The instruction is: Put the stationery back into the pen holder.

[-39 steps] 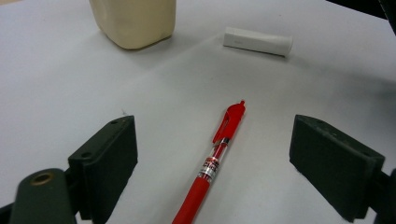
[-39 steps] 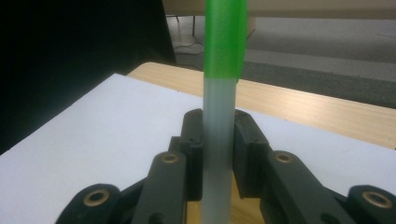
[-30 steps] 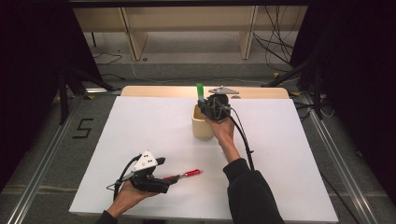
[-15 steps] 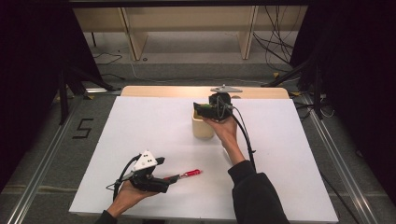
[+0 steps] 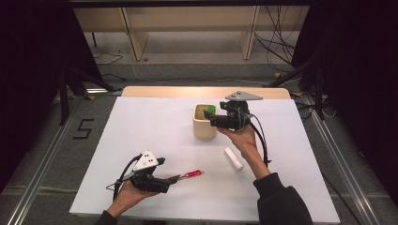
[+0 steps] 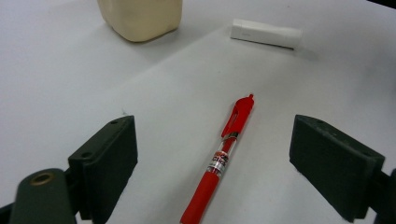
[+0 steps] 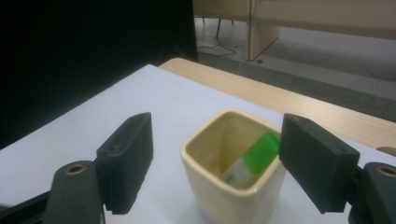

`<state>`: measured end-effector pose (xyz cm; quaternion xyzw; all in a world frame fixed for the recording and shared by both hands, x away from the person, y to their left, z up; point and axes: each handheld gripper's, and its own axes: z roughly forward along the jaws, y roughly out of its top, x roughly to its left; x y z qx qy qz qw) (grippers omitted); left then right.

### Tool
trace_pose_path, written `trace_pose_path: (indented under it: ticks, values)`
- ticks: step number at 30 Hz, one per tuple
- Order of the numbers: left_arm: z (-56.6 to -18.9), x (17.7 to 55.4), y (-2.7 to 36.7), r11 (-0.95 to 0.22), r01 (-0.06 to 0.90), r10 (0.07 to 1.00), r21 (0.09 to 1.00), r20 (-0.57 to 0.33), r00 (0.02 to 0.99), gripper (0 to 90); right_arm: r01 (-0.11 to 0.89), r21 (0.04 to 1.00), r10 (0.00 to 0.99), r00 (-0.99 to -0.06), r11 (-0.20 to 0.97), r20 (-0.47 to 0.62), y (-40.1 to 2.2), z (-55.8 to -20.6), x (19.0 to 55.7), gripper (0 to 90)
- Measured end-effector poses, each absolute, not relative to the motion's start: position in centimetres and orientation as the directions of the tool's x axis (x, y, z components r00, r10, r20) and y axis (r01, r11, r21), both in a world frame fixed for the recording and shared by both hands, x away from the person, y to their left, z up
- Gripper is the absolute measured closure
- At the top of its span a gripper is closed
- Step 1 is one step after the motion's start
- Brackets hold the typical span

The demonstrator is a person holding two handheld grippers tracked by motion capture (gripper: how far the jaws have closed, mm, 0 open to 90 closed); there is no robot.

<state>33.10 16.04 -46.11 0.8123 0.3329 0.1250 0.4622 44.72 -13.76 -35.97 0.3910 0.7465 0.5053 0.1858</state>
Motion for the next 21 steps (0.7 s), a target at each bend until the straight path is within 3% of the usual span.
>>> trace_pose_path:
  ticks: [9, 21]
  values:
    - [-45.7, 33.3, 15.9, -0.388, 0.433, 0.649, 0.813, -0.093, 0.756, 14.9, 0.401, 0.898, 0.749, -0.648, 0.181, 0.138, -15.4, -37.0, 42.2, 26.6]
    - [-45.0, 33.8, 14.7, -0.536, 0.434, 0.609, 0.724, -0.024, 0.793, 15.7, 0.394, 0.895, 0.704, -0.696, 0.209, 0.142, -16.8, -39.0, 37.8, 24.8]
